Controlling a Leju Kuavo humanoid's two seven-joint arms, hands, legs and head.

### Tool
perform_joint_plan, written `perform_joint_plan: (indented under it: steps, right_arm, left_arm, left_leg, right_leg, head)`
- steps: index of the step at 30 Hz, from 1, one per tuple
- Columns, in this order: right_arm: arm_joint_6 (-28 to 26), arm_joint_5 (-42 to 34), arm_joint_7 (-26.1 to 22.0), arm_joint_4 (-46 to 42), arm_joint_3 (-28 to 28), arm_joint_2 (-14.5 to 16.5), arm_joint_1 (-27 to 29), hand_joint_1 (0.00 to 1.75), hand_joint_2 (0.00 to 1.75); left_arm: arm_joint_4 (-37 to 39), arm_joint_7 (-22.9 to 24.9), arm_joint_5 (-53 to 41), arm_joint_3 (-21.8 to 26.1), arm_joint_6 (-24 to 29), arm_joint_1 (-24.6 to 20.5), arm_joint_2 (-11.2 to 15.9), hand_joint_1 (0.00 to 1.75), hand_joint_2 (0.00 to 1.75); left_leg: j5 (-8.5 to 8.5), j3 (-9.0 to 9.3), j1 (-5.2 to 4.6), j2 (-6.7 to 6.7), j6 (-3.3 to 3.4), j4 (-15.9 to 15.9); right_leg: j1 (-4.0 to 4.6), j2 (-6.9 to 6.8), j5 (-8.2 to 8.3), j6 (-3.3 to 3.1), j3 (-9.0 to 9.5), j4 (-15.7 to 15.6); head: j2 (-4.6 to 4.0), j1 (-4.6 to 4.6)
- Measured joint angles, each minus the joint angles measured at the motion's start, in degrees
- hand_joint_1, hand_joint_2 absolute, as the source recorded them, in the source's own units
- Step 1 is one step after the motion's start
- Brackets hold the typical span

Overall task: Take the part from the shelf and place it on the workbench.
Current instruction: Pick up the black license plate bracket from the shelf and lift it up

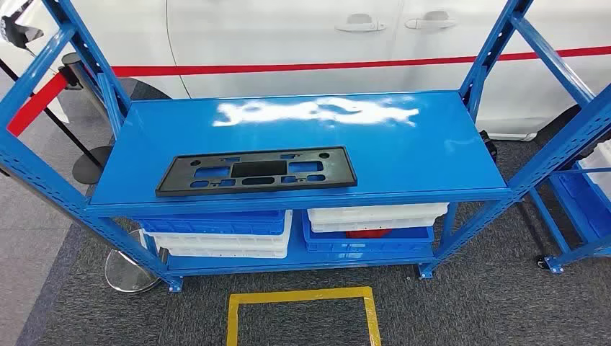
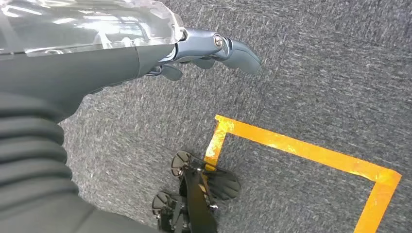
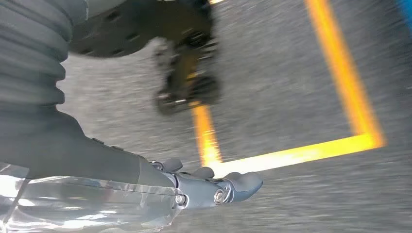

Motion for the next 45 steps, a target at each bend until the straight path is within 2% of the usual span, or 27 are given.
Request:
perform_joint_plan:
  steps: [8,19,29,35,37,39,41,42,43,44,45]
  right_arm:
    - [-0.3,4.7,-3.7,-13.0,-1.2,0.6,1.4,0.0,1.75]
    - [-4.6,13.6,-9.0,-34.8,-0.3,0.2,3.5,0.0,1.75]
    - [-8.4,23.1,-13.1,-53.2,5.4,-1.8,4.1,0.0,1.75]
    - [-9.8,28.7,-14.5,-64.0,10.3,-3.3,4.0,0.0,1.75]
    - [-9.7,29.8,-14.5,-67.5,12.1,-3.9,4.0,0.0,1.75]
    - [-8.7,30.2,-14.4,-70.9,13.9,-4.7,3.9,0.0,1.75]
    - [-7.0,30.2,-14.2,-73.7,15.6,-5.5,3.8,0.0,1.75]
    - [-5.9,30.1,-13.9,-74.9,16.4,-5.7,3.8,0.0,1.75]
    - [-4.8,30.1,-13.7,-76.0,17.2,-5.9,3.8,0.0,1.75]
    - [-3.8,30.1,-13.4,-77.1,18.1,-6.2,3.8,0.0,1.75]
    - [-2.9,30.5,-13.0,-78.4,19.1,-6.5,3.8,0.0,1.75]
  left_arm:
    - [0.6,-1.7,-2.5,4.0,0.6,-0.5,-0.6,0.0,0.0]
    - [1.4,-3.7,-6.7,9.2,0.9,-1.2,-1.2,0.0,0.0]
    - [2.2,-5.4,-10.9,13.3,0.9,-1.8,-1.8,0.0,0.0]
    - [2.7,-6.4,-13.7,15.9,0.9,-2.4,-2.1,0.0,0.0]
    - [2.9,-6.8,-14.8,16.8,0.9,-2.6,-2.2,0.0,0.0]
    - [3.0,-7.2,-15.8,17.8,0.9,-2.7,-2.5,0.0,0.0]
    - [3.2,-7.5,-16.9,18.8,0.9,-2.8,-2.7,0.0,0.0]
    - [3.2,-7.6,-17.5,19.2,0.9,-2.8,-2.7,0.0,0.0]
    - [3.3,-7.8,-18.0,19.6,1.0,-2.9,-2.8,0.0,0.0]
    - [3.4,-7.9,-18.6,20.1,1.0,-2.9,-2.9,0.0,0.0]
    - [3.5,-8.1,-19.1,20.6,1.0,-2.9,-3.0,0.0,0.0]
  left_leg:
    - [0.0,0.02,0.0,0.0,0.0,0.0]
    - [0.01,0.03,-0.03,0.0,0.0,0.0]
    - [-0.01,0.03,-0.05,0.0,0.02,0.1]
    - [-0.2,-0.12,-0.41,-0.03,0.47,0.3]
    - [0.11,0.22,-0.15,0.08,0.95,-0.4]
    - [0.51,0.73,0.26,0.32,1.48,-1.3]
    - [0.56,0.87,0.33,0.55,1.71,-1.6]
    - [0.5,0.87,0.34,0.61,1.71,-1.6]
    - [0.41,0.92,0.34,0.65,1.65,-1.5]
    - [0.27,1.02,0.37,0.65,1.53,-1.5]
    - [0.06,1.21,0.43,0.63,1.34,-1.3]
  right_leg:
    - [0.0,0.0,0.0,0.0,0.07,0.0]
    - [-0.03,0.0,0.01,0.01,0.07,0.0]
    - [-0.05,0.0,0.03,0.04,0.09,0.0]
    - [-0.43,0.03,0.14,0.52,0.11,-0.3]
    - [-0.36,-0.07,-0.03,0.87,0.19,-0.2]
    - [-0.23,-0.56,-1.78,1.13,-1.16,2.8]
    - [-0.33,-1.0,-4.96,1.28,-5.04,9.9]
    - [-0.41,-1.07,-6.0,1.41,-7.17,13.4]
    - [-0.53,-1.13,-5.96,1.54,-8.56,15.3]
    - [-0.65,-1.21,-4.81,1.63,-8.96,15.2]
    - [-0.79,-1.34,-2.61,1.69,-8.18,12.7]
  head:
    - [0.0,0.0]
    - [-0.01,0.0]
    - [-0.01,0.0]
    - [0.0,-0.03]
    - [0.0,-0.02]
    - [0.0,0.09]
    - [0.0,0.21]
    - [0.0,0.22]
    - [0.0,0.22]
    - [0.0,0.22]
    - [0.0,0.22]
